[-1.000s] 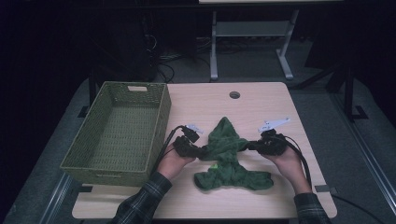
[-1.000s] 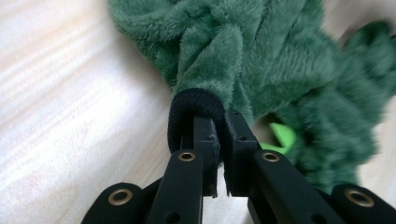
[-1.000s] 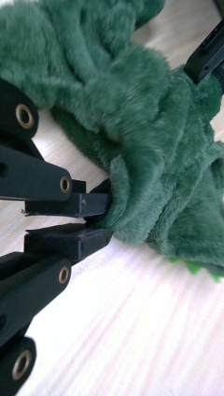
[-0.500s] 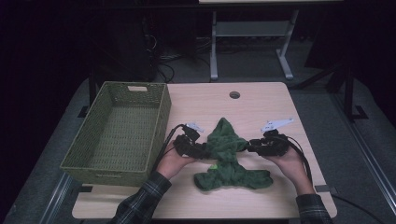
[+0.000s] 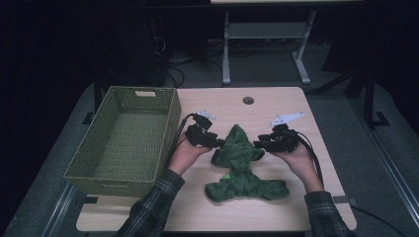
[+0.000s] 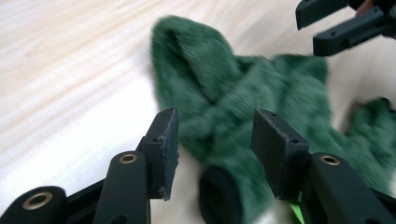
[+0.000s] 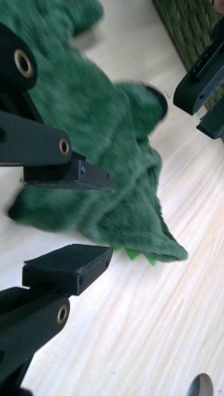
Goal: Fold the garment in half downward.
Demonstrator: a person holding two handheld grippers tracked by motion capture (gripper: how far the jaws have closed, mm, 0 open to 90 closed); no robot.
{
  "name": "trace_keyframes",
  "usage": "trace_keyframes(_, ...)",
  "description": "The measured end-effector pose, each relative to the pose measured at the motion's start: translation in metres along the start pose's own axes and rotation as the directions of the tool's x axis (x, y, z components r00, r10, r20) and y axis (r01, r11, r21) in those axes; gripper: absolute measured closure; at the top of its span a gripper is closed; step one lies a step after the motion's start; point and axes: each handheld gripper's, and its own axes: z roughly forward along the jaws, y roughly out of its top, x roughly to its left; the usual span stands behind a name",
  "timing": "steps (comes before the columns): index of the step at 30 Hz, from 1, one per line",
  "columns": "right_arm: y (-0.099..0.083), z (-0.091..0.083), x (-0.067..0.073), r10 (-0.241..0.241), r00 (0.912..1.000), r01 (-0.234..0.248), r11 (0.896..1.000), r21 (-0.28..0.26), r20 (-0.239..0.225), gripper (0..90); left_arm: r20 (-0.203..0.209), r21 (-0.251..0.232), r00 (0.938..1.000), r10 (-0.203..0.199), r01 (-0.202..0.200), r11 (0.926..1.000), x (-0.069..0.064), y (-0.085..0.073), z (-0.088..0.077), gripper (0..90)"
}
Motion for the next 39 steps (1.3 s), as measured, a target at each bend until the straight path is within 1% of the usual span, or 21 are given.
trace_keyframes(3,0.009,0.012,-0.004,0.010,1.0000,-0.010,1.000,0.006,0.002,60.0,0.000,-0.008,0.9996,-0.030,0.030,0.9995,0.009,0.005,0.012,50.7)
trace_keyframes(6,0.015,0.028,-0.010,0.006,0.9998,-0.006,1.000,0.005,0.019,59.5,-0.016,0.013,0.9993,-0.033,0.033,0.9994,0.018,0.005,0.027,50.7)
trace_keyframes(7,0.017,0.033,-0.012,0.023,0.9996,-0.023,0.999,0.028,0.016,58.6,-0.020,0.021,0.9992,-0.033,0.034,0.9992,0.020,0.005,0.032,50.7)
trace_keyframes(9,0.017,0.038,-0.012,0.022,0.9995,-0.023,0.999,0.037,0.021,58.7,-0.025,0.037,0.9994,-0.025,0.026,0.9990,0.022,0.004,0.035,50.7)
trace_keyframes(10,0.019,0.046,-0.014,0.025,0.9996,-0.026,0.998,0.051,0.015,58.7,-0.023,0.040,0.9988,-0.043,0.044,0.9982,0.024,0.003,0.043,50.7)
trace_keyframes(11,0.019,0.048,-0.014,0.020,0.9997,-0.021,0.998,0.057,0.015,58.7,-0.019,0.044,0.9988,-0.045,0.046,0.9980,0.024,0.002,0.047,50.7)
trace_keyframes(14,0.019,0.055,-0.015,0.010,0.9998,-0.011,0.998,0.064,0.020,58.9,-0.026,0.060,0.9989,-0.038,0.040,0.9974,0.024,0.001,0.052,50.7)
trace_keyframes(15,0.016,0.061,-0.017,0.020,0.9996,-0.021,0.995,0.093,0.019,59.0,-0.029,0.091,0.9994,-0.019,0.022,0.9957,0.026,0.000,0.056,50.7)
trace_keyframes(18,0.012,0.069,-0.019,0.030,0.9994,-0.032,0.992,0.122,0.016,60.2,-0.027,0.095,0.9993,-0.027,0.030,0.9951,0.026,-0.002,0.060,50.9)
trace_keyframes(19,0.010,0.070,-0.020,0.028,0.9995,-0.030,0.991,0.130,0.014,62.5,-0.032,0.116,0.9995,0.003,0.001,0.9932,0.026,-0.004,0.063,51.0)
trace_keyframes(24,0.008,0.074,-0.021,0.014,0.9999,-0.015,0.988,0.155,0.005,68.2,-0.037,0.115,0.9989,0.030,-0.026,0.9931,0.023,-0.004,0.063,52.2)
trace_keyframes(26,0.008,0.075,-0.019,0.016,0.9999,-0.016,0.987,0.160,0.000,76.2,-0.041,0.114,0.9977,0.055,-0.050,0.9923,0.019,-0.004,0.065,55.2)
trace_keyframes(28,0.007,0.075,-0.019,0.006,1.0000,-0.006,0.986,0.164,-0.001,79.5,-0.037,0.119,0.9970,0.068,-0.063,0.9909,0.018,-0.005,0.065,64.4)
trace_keyframes(29,0.007,0.075,-0.018,0.006,1.0000,-0.006,0.987,0.162,-0.001,81.6,-0.026,0.117,0.9974,0.068,-0.064,0.9910,0.016,-0.005,0.066,64.4)
trace_keyframes(30,0.007,0.074,-0.018,-0.001,1.0000,0.002,0.987,0.163,-0.001,83.4,-0.019,0.116,0.9974,0.069,-0.067,0.9910,0.015,-0.005,0.066,72.1)
trace_keyframes(31,0.007,0.072,-0.016,0.001,1.0000,0.000,0.987,0.161,-0.005,84.8,-0.008,0.115,0.9977,0.068,-0.066,0.9912,0.013,-0.006,0.067,83.6)
trace_keyframes(32,0.007,0.071,-0.016,-0.004,1.0000,0.005,0.987,0.159,-0.003,85.2,-0.009,0.116,0.9978,0.066,-0.064,0.9911,0.012,-0.006,0.067,85.7)
trace_keyframes(33,0.008,0.069,-0.015,-0.018,0.9998,0.017,0.987,0.159,0.001,85.3,-0.014,0.126,0.9966,0.081,-0.079,0.9889,0.012,-0.006,0.067,86.9)
trace_keyframes(35,0.009,0.067,-0.014,-0.017,0.9999,0.016,0.988,0.154,0.001,85.2,-0.019,0.114,0.9972,0.072,-0.070,0.9910,0.011,-0.006,0.066,87.6)
trace_keyframes(36,0.010,0.063,-0.014,-0.028,0.9996,0.026,0.989,0.143,0.006,85.2,-0.025,0.119,0.9963,0.083,-0.079,0.9897,0.011,-0.006,0.064,87.9)
trace_keyframes(39,0.015,0.052,-0.012,-0.041,0.9989,0.038,0.993,0.111,0.022,85.0,-0.046,0.081,0.9955,0.083,-0.079,0.9935,0.012,-0.003,0.054,88.1)
